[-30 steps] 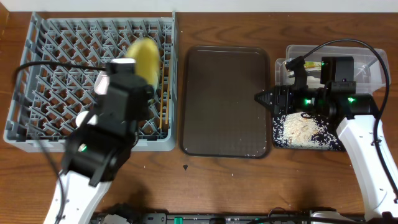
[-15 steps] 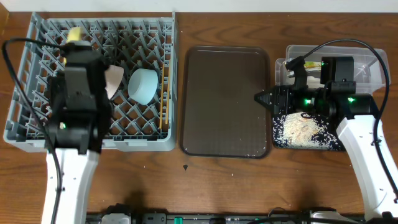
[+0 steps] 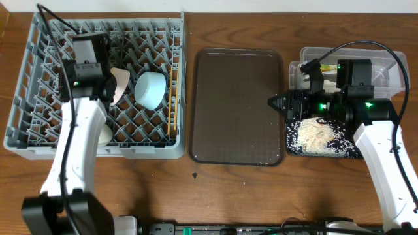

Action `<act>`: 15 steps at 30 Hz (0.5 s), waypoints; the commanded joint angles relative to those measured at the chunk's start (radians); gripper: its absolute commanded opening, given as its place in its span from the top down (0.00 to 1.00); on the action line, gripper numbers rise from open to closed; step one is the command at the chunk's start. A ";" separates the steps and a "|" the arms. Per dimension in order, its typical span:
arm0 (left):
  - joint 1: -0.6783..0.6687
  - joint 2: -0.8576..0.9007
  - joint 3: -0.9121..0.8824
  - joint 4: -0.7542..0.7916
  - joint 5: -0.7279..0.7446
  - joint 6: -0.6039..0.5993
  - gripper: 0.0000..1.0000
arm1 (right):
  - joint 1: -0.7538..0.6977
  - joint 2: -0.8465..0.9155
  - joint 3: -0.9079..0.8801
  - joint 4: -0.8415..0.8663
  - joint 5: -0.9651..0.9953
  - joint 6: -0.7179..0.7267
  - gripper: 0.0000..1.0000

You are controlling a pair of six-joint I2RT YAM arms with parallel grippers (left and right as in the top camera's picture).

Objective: Sort waste into correct bins and load items into the dishwasher

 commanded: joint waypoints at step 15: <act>0.019 0.097 0.014 0.045 0.030 0.013 0.75 | -0.003 -0.012 0.007 0.002 0.009 -0.008 0.29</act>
